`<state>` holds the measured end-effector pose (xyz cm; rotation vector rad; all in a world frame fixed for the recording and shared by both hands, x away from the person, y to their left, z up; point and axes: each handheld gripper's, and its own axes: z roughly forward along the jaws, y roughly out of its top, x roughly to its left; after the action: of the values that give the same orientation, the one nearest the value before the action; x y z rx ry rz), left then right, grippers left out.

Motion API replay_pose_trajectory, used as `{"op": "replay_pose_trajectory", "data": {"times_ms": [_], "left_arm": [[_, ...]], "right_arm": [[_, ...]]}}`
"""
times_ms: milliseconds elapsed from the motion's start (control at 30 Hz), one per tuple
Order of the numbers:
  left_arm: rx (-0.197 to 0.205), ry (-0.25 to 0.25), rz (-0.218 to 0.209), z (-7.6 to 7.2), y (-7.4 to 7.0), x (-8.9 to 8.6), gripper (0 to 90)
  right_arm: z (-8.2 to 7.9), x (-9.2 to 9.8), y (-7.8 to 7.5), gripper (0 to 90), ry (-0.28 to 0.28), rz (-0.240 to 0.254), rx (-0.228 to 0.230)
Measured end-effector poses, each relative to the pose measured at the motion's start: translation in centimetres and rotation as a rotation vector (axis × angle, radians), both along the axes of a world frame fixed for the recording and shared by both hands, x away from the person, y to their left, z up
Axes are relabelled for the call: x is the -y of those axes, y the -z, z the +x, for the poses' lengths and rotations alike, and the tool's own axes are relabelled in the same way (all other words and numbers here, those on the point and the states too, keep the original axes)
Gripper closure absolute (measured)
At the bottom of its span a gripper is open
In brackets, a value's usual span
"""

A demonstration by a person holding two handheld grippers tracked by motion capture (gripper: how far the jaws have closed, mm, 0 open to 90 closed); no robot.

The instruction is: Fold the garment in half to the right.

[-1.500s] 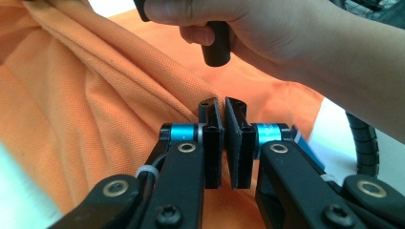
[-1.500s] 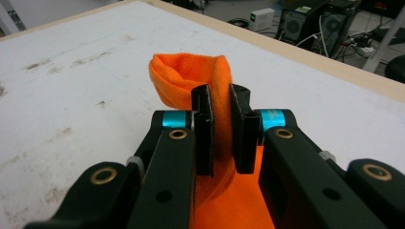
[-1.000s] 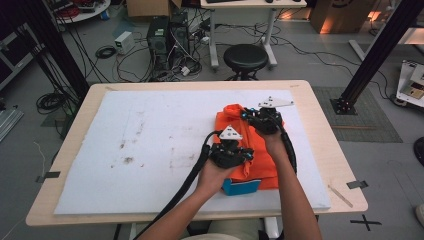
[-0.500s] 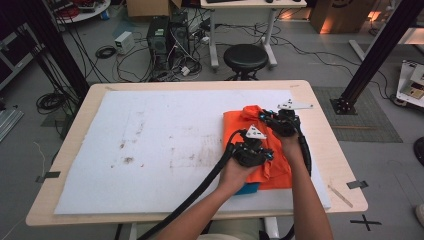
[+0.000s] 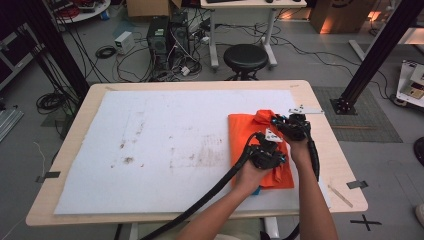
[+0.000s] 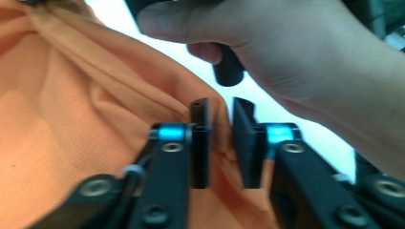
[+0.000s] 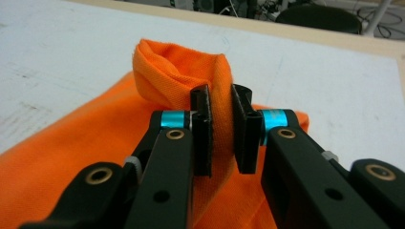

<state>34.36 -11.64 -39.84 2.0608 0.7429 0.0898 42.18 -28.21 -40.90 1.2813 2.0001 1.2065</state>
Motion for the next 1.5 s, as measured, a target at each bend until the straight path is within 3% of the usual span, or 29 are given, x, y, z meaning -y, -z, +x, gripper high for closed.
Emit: {"op": "replay_pose_trajectory", "data": {"times_ms": [133,233,467,533,633,767,867,933,1067,1100,1167,1200,1267,1333,1400,1500], "left_arm": [[0.015,-0.033,-0.002,0.3,0.1,-1.2,55.4],[0.077,-0.07,0.01,0.3,0.2,-2.7,44.3],[0.153,-0.126,-0.062,0.8,1.1,-7.6,26.0],[0.163,-0.143,-0.093,0.9,1.4,-9.2,26.0],[0.188,-0.162,-0.106,0.9,1.6,-11.6,26.0],[0.206,-0.197,-0.126,1.1,1.8,-15.2,26.0],[0.221,-0.227,-0.139,1.1,1.8,-17.7,26.0],[0.235,-0.247,-0.144,1.0,1.7,-19.1,25.5],[0.26,-0.269,-0.139,0.8,1.2,-21.3,25.0],[0.263,-0.271,-0.141,0.7,1.1,-21.7,25.0],[0.271,-0.28,-0.14,0.5,0.8,-22.5,24.9],[0.276,-0.282,-0.143,0.4,0.8,-22.8,24.9],[0.277,-0.287,-0.144,0.2,0.7,-23.5,24.9],[0.277,-0.293,-0.141,0.1,0.7,-24.0,24.9],[0.28,-0.294,-0.138,-0.1,0.7,-24.5,25.0],[0.283,-0.303,-0.141,-0.4,0.7,-25.3,24.9]], "right_arm": [[-0.1,0.4,0.3,72.4,0.03,0.0,-0.01],[-0.4,1.0,0.2,68.1,0.056,0.02,0.001],[-1.0,2.0,-0.2,60.3,0.099,0.039,0.023],[-1.2,2.1,-0.4,57.3,0.122,0.03,0.043],[-1.3,2.0,-0.6,57.7,0.132,0.017,0.059],[-1.1,1.1,-0.4,57.1,0.112,-0.032,0.072],[-0.3,0.2,0.0,54.3,0.142,-0.089,0.063],[0.5,-0.3,0.4,61.3,0.161,-0.123,0.043],[1.6,-0.4,1.3,87.5,0.205,-0.199,0.016],[1.8,-0.1,1.6,88.0,0.222,-0.215,-0.001],[2.3,0.5,2.2,87.9,0.248,-0.189,-0.062],[2.4,0.8,2.5,85.2,0.254,-0.17,-0.082],[2.3,1.0,2.4,66.0,0.273,-0.144,-0.086],[2.0,1.0,1.8,59.6,0.289,-0.114,-0.045],[1.6,0.8,1.0,53.0,0.285,-0.12,0.012],[1.3,-0.1,0.1,47.8,0.235,-0.1,0.045]]}}
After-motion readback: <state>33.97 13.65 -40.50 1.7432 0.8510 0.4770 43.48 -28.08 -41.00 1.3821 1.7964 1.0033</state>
